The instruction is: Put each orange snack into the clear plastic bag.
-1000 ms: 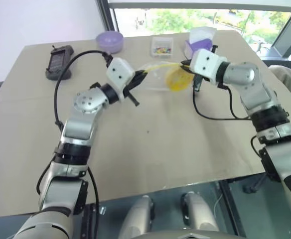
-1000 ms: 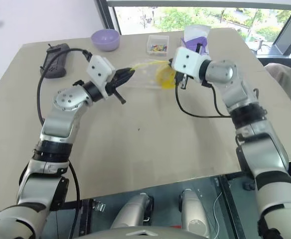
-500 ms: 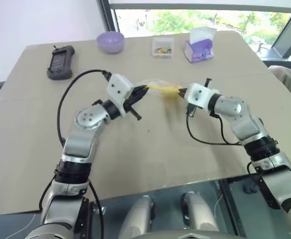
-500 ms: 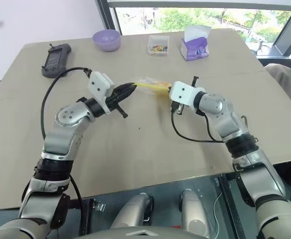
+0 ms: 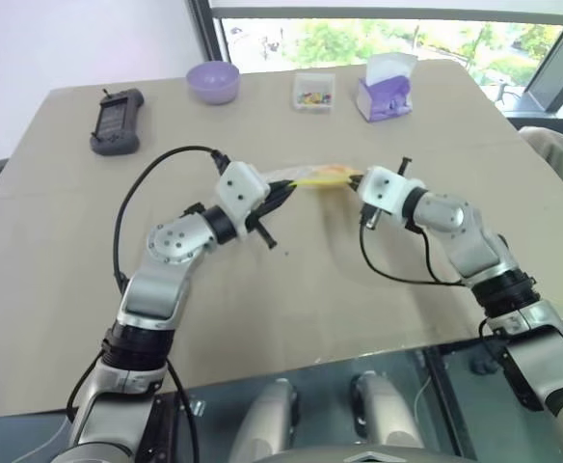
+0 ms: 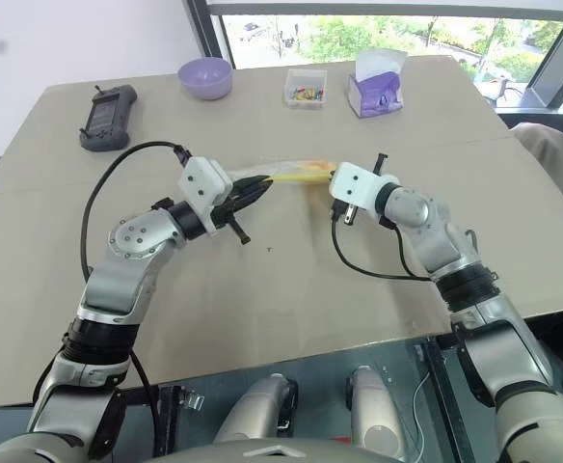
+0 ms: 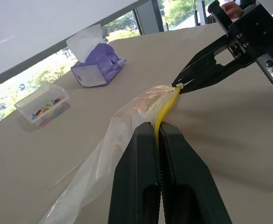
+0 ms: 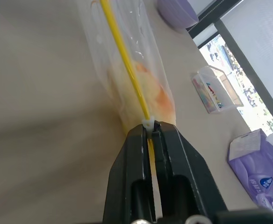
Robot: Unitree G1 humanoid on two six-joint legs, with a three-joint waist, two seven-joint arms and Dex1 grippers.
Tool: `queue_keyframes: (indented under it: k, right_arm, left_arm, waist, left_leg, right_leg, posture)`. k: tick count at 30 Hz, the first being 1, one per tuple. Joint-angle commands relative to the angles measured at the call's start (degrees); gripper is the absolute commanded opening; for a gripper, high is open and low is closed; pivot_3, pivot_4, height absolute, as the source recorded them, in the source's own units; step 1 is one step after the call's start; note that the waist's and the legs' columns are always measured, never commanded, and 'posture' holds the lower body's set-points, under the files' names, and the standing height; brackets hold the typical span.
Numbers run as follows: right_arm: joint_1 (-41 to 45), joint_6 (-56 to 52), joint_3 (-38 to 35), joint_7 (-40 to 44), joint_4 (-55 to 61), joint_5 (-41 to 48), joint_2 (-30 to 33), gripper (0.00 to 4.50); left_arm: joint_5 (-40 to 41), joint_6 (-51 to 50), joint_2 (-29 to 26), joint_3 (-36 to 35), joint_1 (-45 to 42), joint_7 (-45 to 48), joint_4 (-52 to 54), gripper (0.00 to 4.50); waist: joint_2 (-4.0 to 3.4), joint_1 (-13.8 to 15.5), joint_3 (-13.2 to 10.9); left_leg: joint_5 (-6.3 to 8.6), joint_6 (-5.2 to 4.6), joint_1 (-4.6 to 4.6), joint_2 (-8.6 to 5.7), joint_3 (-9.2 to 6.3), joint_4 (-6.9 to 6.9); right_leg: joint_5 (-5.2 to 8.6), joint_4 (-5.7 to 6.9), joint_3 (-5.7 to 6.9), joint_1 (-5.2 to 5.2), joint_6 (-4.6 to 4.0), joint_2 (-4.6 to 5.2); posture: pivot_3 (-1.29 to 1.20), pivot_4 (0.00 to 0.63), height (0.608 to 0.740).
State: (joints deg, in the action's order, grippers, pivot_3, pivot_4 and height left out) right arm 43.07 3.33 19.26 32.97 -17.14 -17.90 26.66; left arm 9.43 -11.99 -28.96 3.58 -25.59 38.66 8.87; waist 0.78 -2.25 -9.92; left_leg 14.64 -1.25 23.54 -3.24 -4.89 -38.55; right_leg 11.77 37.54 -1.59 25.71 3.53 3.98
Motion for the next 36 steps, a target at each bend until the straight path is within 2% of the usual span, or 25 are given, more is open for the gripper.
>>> queue_keyframes:
  k: [1, 26, 31, 33, 36]
  right_arm:
    - [-1.21, -4.20, -3.08, -2.31, -4.32, -2.26, 3.68, 0.02]
    - [-0.46, -1.73, -2.56, -5.03, -10.43, -2.34, 5.65, 0.02]
    - [1.13, -1.59, -4.30, -6.04, -9.88, -1.88, 7.14, 0.02]
    - [2.15, -1.24, -5.73, -4.97, -7.59, -0.11, 7.86, 0.02]
    - [4.52, -2.12, -8.00, 1.52, -1.34, 4.97, 10.14, 0.02]
  left_arm:
    - [0.26, 2.66, -1.80, -3.74, 0.12, -0.57, 4.17, 0.00]
    - [0.10, 3.20, -3.35, -3.53, 3.32, -0.27, 6.01, 0.00]
    - [0.69, 2.76, -3.10, -4.81, 2.85, -1.26, 5.03, 0.00]
    - [1.33, 2.14, -2.73, -5.91, 1.72, -2.23, 4.07, 0.00]
    - [3.01, 0.87, -2.39, -8.34, -1.75, -3.77, 1.73, 0.00]
  waist:
    - [0.00, 0.01, 0.00]
    - [0.00, -0.01, 0.00]
    - [0.00, -0.01, 0.00]
    - [0.00, -0.01, 0.00]
    - [0.01, 0.07, -0.02]
  left_leg:
    - [0.00, 0.00, 0.00, 0.00, 0.00, 0.00]
    - [0.00, 0.00, -0.03, 0.01, 0.04, 0.00]
    - [0.00, 0.00, -0.03, 0.01, 0.04, 0.00]
    - [0.00, 0.00, -0.03, 0.01, 0.05, 0.00]
    - [0.00, 0.00, -0.02, 0.02, 0.03, -0.01]
  right_leg:
    - [0.00, 0.00, 0.00, 0.00, 0.00, 0.00]
    - [0.00, 0.02, -0.04, -0.02, 0.00, 0.00]
    - [0.00, 0.02, -0.04, -0.02, 0.00, 0.00]
    - [0.00, 0.03, -0.04, -0.02, 0.00, 0.00]
    - [0.00, 0.04, -0.03, -0.01, 0.00, -0.01]
  posture:
    - [0.00, 0.150, 0.740]
    - [0.00, 0.150, 0.740]
    - [0.00, 0.150, 0.740]
    - [0.00, 0.150, 0.740]
    - [0.00, 0.150, 0.740]
